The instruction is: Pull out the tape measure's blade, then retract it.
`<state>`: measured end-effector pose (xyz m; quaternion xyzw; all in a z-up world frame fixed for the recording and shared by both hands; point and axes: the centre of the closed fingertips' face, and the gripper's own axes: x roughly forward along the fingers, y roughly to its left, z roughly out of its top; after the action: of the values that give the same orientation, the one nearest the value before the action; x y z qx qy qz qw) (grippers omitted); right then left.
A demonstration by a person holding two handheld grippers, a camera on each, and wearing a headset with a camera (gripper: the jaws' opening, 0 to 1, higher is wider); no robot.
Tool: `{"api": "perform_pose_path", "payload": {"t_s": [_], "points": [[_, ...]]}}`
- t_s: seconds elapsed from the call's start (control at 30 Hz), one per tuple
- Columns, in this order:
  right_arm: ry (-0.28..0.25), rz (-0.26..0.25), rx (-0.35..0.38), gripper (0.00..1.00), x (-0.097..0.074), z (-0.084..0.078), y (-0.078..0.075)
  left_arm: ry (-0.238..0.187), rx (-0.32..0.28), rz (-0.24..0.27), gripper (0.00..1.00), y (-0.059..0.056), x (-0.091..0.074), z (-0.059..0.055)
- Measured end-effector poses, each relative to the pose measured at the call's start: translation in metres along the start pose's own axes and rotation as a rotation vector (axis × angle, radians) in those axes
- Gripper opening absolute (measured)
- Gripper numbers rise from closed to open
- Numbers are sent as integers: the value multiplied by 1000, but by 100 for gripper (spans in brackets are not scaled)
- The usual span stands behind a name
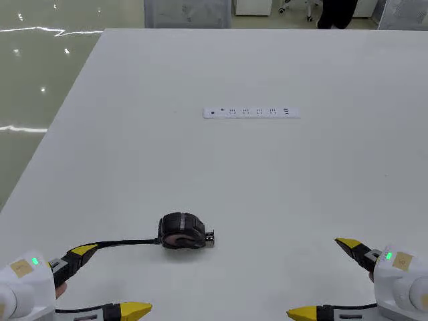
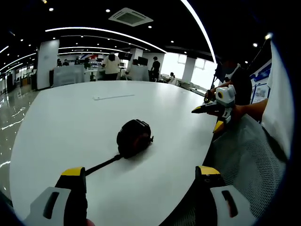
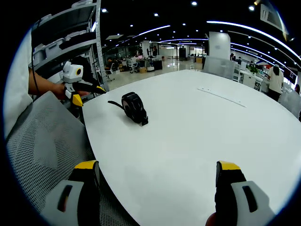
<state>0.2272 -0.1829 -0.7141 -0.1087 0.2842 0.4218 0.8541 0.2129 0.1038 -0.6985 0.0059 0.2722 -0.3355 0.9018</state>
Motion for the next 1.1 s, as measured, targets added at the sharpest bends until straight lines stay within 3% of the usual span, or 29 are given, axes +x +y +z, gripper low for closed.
{"api": "perform_pose_path", "payload": {"t_s": [0.67,1.0,1.1], "points": [[-1,90,-57,95,31,11,7,29,86,-59,89,6,23,13],[-6,108,-75,93,34,14,7,39,107,-77,89,8,29,15],[3,127,-108,92,39,16,2,51,130,-96,88,11,41,18]]}}
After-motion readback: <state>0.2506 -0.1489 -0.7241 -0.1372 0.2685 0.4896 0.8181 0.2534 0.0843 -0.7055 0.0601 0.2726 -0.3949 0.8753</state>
